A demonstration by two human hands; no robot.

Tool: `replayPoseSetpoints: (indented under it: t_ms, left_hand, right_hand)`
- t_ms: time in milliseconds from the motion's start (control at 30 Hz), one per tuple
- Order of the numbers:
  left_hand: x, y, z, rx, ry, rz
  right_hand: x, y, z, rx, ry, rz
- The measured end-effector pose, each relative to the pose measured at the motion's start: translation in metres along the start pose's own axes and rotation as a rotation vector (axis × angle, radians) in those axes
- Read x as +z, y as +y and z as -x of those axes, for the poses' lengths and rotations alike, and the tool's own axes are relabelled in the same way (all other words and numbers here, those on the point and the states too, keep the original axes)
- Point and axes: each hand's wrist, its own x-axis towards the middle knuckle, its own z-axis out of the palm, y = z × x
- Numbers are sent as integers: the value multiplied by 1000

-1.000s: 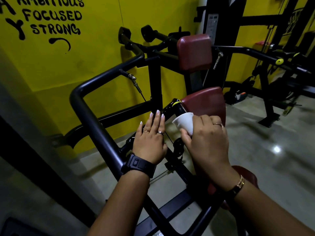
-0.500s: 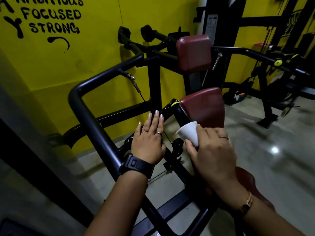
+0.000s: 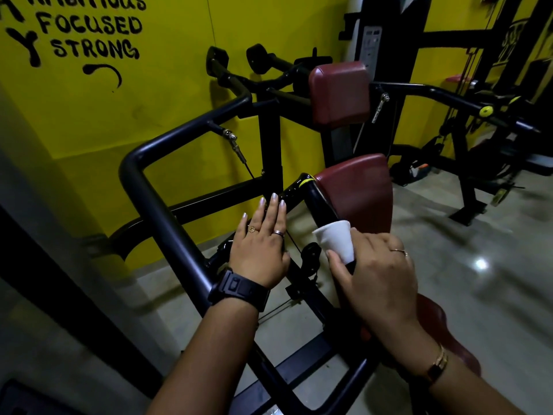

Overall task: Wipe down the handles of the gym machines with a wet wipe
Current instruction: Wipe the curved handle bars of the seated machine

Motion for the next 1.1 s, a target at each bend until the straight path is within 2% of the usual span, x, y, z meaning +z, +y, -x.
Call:
replayPoseSetpoints:
  t_ms: [133, 233, 333, 633, 767, 867, 967, 1100]
  left_hand:
    - [-1, 1, 1, -2, -10, 1]
    - [-2, 1, 1, 0, -9, 4]
    - [-2, 1, 1, 0, -7, 12]
    - [-2, 0, 1, 1, -13, 13]
    - [0, 0, 1, 3, -8, 13]
    - [-1, 0, 1, 2, -14, 16]
    - [-1, 0, 1, 2, -19, 20]
    - [0, 0, 1, 3, -15, 13]
  right_hand:
    - [2, -4, -16, -27, -5, -35]
    - [5, 0, -30, 68, -102, -147]
    - [4, 5, -21, 119, -173, -159]
    - [-1, 8, -2, 108, -105, -211]
    - [2, 1, -16, 177, -177, -412]
    - [2, -3, -14, 45, -79, -455]
    - [4, -2, 1, -105, -25, -356]
    - [-3, 4, 13, -162, 89, -365]
